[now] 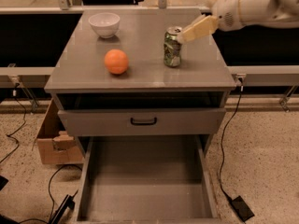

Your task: Pick green can from middle drawer and place on counter

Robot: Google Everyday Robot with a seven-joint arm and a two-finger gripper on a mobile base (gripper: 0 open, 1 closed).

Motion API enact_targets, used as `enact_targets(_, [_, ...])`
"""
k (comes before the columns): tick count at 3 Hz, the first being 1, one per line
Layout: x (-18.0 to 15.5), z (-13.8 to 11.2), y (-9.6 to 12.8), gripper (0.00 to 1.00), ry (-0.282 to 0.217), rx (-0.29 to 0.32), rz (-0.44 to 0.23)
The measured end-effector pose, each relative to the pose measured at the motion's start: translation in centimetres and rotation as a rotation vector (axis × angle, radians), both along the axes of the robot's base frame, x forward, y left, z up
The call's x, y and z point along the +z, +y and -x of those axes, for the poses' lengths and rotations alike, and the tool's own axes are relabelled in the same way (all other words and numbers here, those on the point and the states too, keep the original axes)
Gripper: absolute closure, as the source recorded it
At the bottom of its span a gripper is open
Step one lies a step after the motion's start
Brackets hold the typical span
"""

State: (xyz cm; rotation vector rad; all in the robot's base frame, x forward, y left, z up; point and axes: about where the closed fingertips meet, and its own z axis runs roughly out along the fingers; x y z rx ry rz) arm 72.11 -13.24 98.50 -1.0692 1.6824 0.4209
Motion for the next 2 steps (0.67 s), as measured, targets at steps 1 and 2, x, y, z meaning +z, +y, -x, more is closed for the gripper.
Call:
enact_targets(1, [4.6, 6.4, -4.1, 0.0, 0.001, -0.056, 0.164])
enact_targets(2, [6.0, 11.8, -5.6, 0.0, 0.045, -0.143, 0.299])
